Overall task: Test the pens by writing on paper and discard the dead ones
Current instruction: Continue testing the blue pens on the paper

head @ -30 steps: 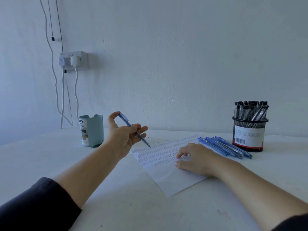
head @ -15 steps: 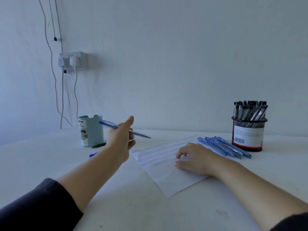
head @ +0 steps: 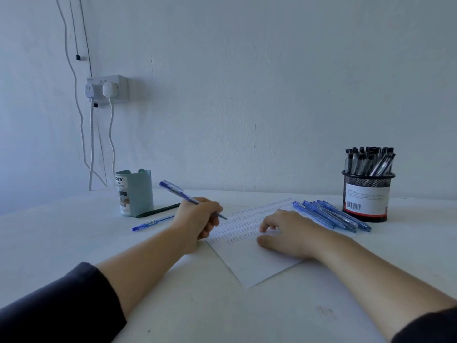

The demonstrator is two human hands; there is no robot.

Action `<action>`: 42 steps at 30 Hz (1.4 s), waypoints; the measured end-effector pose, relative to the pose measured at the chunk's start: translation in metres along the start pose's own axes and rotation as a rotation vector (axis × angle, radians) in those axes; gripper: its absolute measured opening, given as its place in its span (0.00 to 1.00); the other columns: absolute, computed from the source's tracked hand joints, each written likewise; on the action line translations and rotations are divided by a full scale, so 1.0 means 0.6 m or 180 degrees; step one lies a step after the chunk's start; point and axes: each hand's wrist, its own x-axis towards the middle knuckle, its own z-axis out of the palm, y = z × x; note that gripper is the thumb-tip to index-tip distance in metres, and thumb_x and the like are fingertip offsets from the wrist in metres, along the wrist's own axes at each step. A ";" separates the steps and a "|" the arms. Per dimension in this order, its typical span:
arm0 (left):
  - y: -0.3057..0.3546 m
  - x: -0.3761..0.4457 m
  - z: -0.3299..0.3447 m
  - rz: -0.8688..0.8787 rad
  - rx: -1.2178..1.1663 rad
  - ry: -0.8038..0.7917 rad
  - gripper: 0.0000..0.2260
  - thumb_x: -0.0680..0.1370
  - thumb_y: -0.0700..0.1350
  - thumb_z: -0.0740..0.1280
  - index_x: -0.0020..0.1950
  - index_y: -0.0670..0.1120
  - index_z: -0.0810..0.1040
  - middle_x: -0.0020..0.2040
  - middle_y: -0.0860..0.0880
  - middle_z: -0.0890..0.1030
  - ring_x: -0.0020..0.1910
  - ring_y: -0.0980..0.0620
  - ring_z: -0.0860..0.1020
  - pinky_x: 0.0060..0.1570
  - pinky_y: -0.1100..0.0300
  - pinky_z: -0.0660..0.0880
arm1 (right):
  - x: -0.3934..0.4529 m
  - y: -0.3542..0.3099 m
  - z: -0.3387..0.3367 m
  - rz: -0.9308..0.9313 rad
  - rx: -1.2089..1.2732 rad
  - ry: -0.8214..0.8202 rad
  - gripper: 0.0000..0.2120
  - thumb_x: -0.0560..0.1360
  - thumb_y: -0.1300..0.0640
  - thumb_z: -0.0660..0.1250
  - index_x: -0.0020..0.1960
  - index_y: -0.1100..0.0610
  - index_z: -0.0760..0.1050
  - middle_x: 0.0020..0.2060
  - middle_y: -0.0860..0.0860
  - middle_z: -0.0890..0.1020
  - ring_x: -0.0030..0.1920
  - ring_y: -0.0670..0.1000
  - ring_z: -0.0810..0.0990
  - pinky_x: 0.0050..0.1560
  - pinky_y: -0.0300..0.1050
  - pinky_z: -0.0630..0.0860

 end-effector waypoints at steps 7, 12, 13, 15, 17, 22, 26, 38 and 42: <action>-0.010 -0.008 0.014 0.0257 0.0720 0.0077 0.04 0.70 0.35 0.66 0.35 0.40 0.75 0.27 0.45 0.78 0.21 0.54 0.68 0.22 0.67 0.64 | -0.003 -0.007 0.003 0.0050 -0.0156 -0.0112 0.20 0.73 0.34 0.61 0.58 0.46 0.69 0.61 0.48 0.68 0.65 0.51 0.64 0.59 0.48 0.60; -0.014 -0.006 0.018 0.0416 0.1224 0.0171 0.07 0.68 0.35 0.66 0.29 0.41 0.74 0.22 0.47 0.75 0.18 0.56 0.66 0.23 0.68 0.65 | -0.012 -0.011 -0.002 0.0191 -0.0036 -0.0258 0.23 0.73 0.35 0.61 0.63 0.45 0.67 0.63 0.49 0.68 0.60 0.52 0.63 0.59 0.48 0.60; -0.015 -0.006 0.019 0.0434 0.1269 0.0175 0.07 0.67 0.35 0.66 0.29 0.41 0.74 0.22 0.47 0.75 0.18 0.56 0.66 0.24 0.68 0.66 | -0.015 -0.010 -0.003 0.0260 0.0013 -0.0302 0.24 0.73 0.34 0.61 0.64 0.45 0.66 0.63 0.51 0.67 0.60 0.53 0.63 0.60 0.48 0.60; -0.017 -0.005 0.019 0.0454 0.1303 0.0174 0.06 0.67 0.35 0.66 0.30 0.40 0.75 0.22 0.46 0.75 0.18 0.56 0.67 0.24 0.68 0.66 | -0.016 -0.009 -0.003 0.0343 0.0060 -0.0338 0.25 0.72 0.33 0.61 0.64 0.43 0.65 0.65 0.53 0.66 0.62 0.56 0.63 0.61 0.49 0.62; -0.018 -0.005 0.019 0.0482 0.1327 0.0164 0.05 0.67 0.35 0.66 0.31 0.39 0.76 0.23 0.45 0.75 0.19 0.55 0.68 0.25 0.68 0.67 | -0.016 -0.009 -0.001 0.0401 0.0091 -0.0335 0.25 0.70 0.32 0.62 0.63 0.41 0.66 0.66 0.53 0.65 0.64 0.58 0.63 0.61 0.50 0.63; -0.019 -0.005 0.022 0.0539 0.1393 0.0151 0.04 0.67 0.35 0.66 0.32 0.40 0.75 0.25 0.44 0.76 0.25 0.51 0.70 0.27 0.66 0.69 | -0.014 -0.009 -0.001 0.0437 0.0105 -0.0334 0.25 0.70 0.32 0.62 0.63 0.41 0.66 0.66 0.53 0.65 0.65 0.58 0.62 0.60 0.50 0.63; -0.019 -0.005 0.024 0.0559 0.1499 0.0129 0.06 0.67 0.36 0.66 0.30 0.41 0.74 0.26 0.45 0.76 0.23 0.53 0.71 0.29 0.65 0.69 | -0.014 -0.008 -0.001 0.0459 0.0148 -0.0332 0.25 0.70 0.32 0.62 0.63 0.41 0.66 0.66 0.52 0.64 0.66 0.58 0.62 0.61 0.50 0.63; -0.023 -0.005 0.023 0.0651 0.1564 0.0161 0.06 0.67 0.37 0.65 0.29 0.42 0.74 0.24 0.47 0.75 0.21 0.55 0.69 0.26 0.68 0.67 | -0.013 -0.008 0.000 0.0476 0.0179 -0.0323 0.24 0.70 0.32 0.62 0.62 0.41 0.66 0.64 0.52 0.65 0.65 0.58 0.62 0.60 0.50 0.64; -0.024 -0.001 0.023 0.0647 0.1590 0.0216 0.06 0.67 0.38 0.65 0.30 0.42 0.74 0.24 0.47 0.75 0.22 0.54 0.69 0.29 0.65 0.68 | -0.013 -0.007 0.000 0.0466 0.0199 -0.0323 0.24 0.70 0.32 0.62 0.62 0.41 0.66 0.64 0.52 0.65 0.65 0.58 0.62 0.59 0.50 0.64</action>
